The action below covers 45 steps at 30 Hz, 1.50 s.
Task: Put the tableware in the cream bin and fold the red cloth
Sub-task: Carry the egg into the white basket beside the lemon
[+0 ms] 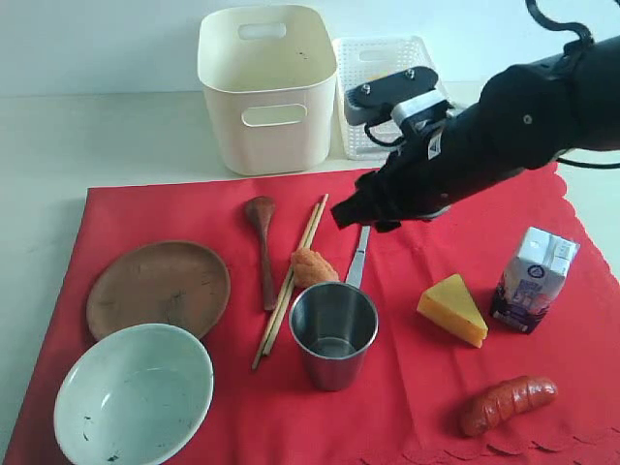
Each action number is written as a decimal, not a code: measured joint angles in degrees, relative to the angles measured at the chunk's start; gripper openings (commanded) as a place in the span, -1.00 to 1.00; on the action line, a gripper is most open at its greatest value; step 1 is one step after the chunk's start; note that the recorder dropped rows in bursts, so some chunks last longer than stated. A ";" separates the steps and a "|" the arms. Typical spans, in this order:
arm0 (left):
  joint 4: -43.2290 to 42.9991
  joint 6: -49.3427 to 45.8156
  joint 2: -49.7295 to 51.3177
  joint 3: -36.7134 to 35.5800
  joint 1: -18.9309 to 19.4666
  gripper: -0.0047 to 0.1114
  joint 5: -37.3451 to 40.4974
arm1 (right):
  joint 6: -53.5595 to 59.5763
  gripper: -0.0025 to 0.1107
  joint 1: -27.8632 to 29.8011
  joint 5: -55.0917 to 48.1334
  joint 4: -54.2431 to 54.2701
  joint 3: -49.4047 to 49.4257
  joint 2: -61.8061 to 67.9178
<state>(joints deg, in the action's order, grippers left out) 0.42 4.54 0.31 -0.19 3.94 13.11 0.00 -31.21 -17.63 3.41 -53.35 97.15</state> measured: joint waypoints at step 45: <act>0.00 0.00 0.00 0.00 0.00 -0.89 0.00 | -2.13 -0.72 13.72 -1.27 -3.73 -41.34 28.78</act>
<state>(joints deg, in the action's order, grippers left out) 0.42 4.54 0.31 -0.19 3.94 13.11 -2.13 -17.49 -18.90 -0.32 -94.69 125.93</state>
